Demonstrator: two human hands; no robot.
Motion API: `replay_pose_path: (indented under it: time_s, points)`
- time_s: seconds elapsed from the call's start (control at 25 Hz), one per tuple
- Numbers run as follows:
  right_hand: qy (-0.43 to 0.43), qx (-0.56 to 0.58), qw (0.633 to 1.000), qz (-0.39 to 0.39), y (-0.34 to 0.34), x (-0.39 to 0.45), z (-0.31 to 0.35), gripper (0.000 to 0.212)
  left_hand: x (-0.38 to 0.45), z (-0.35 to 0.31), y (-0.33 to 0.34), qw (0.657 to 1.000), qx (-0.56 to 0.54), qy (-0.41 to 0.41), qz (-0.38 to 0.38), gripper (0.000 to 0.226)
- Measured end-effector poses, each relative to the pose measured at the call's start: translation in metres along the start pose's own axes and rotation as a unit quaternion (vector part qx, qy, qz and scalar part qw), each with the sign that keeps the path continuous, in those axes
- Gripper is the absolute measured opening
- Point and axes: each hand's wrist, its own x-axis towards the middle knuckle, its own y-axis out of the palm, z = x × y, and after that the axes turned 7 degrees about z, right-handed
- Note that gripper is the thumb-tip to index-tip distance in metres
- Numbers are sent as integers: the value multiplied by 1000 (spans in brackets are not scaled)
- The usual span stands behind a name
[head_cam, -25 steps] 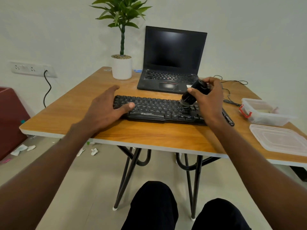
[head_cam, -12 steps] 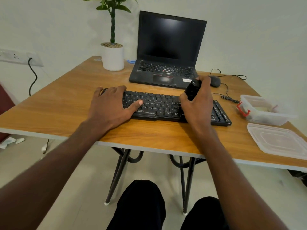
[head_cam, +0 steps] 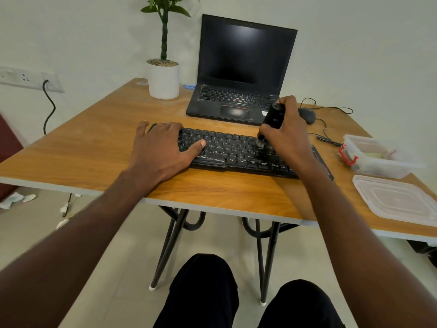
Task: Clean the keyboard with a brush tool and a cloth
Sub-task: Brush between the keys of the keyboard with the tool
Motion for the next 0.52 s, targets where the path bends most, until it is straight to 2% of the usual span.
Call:
replay_pose_path:
  time_s: [0.08, 0.12, 0.2, 0.28, 0.52]
  points:
    - [6, 44, 998, 42, 3, 3, 5, 55, 0, 0, 1, 1000, -3, 0, -3, 99]
    - [6, 30, 998, 58, 2, 3, 5, 55, 0, 1, 1, 1000, -4, 0, -4, 99]
    - [8, -56, 998, 41, -4, 4, 3, 57, 0, 1, 1, 1000, -7, 2, -2, 99]
    - [17, -91, 996, 4, -10, 2, 2, 57, 0, 1, 1, 1000, -7, -1, -2, 99]
    - [35, 59, 995, 77, -15, -3, -1, 51, -1, 0, 0, 1000, 8, -5, -6, 98]
